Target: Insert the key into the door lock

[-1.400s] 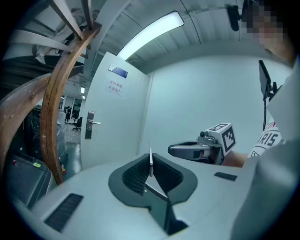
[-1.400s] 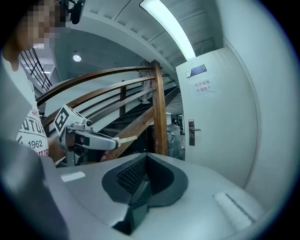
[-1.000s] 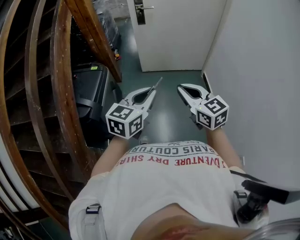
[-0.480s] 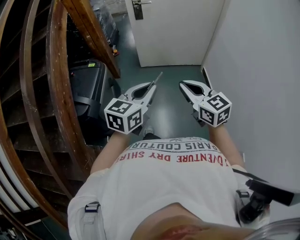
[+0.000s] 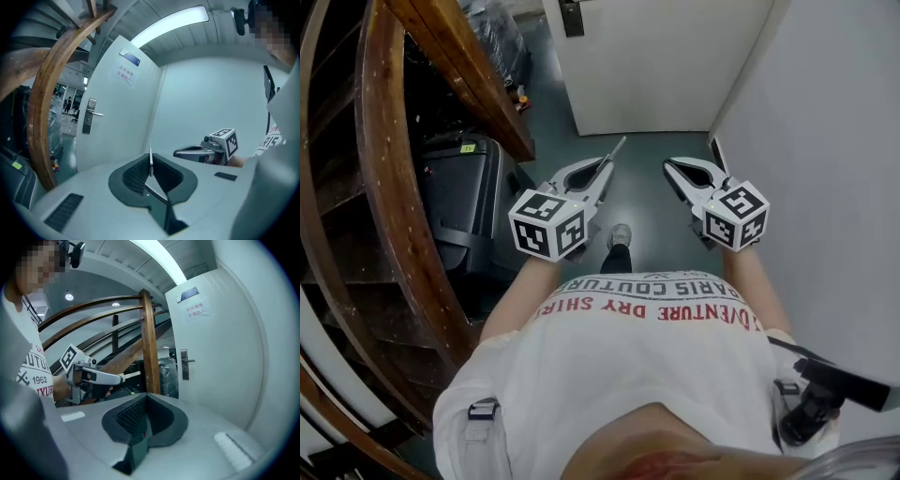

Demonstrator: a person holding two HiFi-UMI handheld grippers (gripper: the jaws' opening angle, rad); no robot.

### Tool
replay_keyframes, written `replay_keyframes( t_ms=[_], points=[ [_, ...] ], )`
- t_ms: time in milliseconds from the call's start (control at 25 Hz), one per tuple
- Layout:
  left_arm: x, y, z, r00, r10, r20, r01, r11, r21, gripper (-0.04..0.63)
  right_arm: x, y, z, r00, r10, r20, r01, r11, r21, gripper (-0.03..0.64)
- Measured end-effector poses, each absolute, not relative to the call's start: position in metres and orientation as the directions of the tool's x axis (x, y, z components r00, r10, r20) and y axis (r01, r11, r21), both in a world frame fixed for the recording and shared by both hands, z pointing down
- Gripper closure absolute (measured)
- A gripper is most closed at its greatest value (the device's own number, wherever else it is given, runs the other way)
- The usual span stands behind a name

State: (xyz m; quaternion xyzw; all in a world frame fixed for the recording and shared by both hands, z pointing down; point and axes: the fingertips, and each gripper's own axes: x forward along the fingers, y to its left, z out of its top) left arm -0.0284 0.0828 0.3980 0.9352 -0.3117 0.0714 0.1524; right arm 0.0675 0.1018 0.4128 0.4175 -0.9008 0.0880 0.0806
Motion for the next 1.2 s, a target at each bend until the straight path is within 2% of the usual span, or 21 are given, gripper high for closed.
replay_keyframes(
  t_ms=[240,400,640,840,1080,1200],
  points=[
    [-0.026,-0.104,0.398,0.777,-0.574,0.259,-0.630,-0.720,0.292,0.572,0.078,-0.078,0.406,-0.646,-0.719,0.258,-0.756,0.649,-0.085,0.617],
    [-0.026,-0.198,0.380,0.777,-0.564,0.281,-0.628,-0.725,0.283,0.572,0.075,-0.176,0.371,-0.660,-0.710,0.245,-0.730,0.683,0.013,0.615],
    [-0.029,-0.279,0.371,0.760,-0.596,0.258,-0.649,-0.718,0.253,0.572,0.077,-0.258,0.346,-0.669,-0.723,0.174,-0.723,0.687,0.071,0.614],
    [-0.029,-0.307,0.404,0.743,-0.612,0.271,-0.667,-0.708,0.232,0.572,0.074,-0.274,0.397,-0.693,-0.702,0.162,-0.709,0.705,0.026,0.610],
    [-0.037,-0.378,0.390,0.714,-0.644,0.275,-0.700,-0.654,0.286,0.572,0.059,-0.353,0.403,-0.732,-0.617,0.288,-0.639,0.769,0.026,0.584],
    [-0.033,-0.414,0.394,0.697,-0.652,0.297,-0.717,-0.630,0.300,0.572,0.065,-0.406,0.396,-0.732,-0.620,0.281,-0.640,0.768,0.027,0.555]
  ],
)
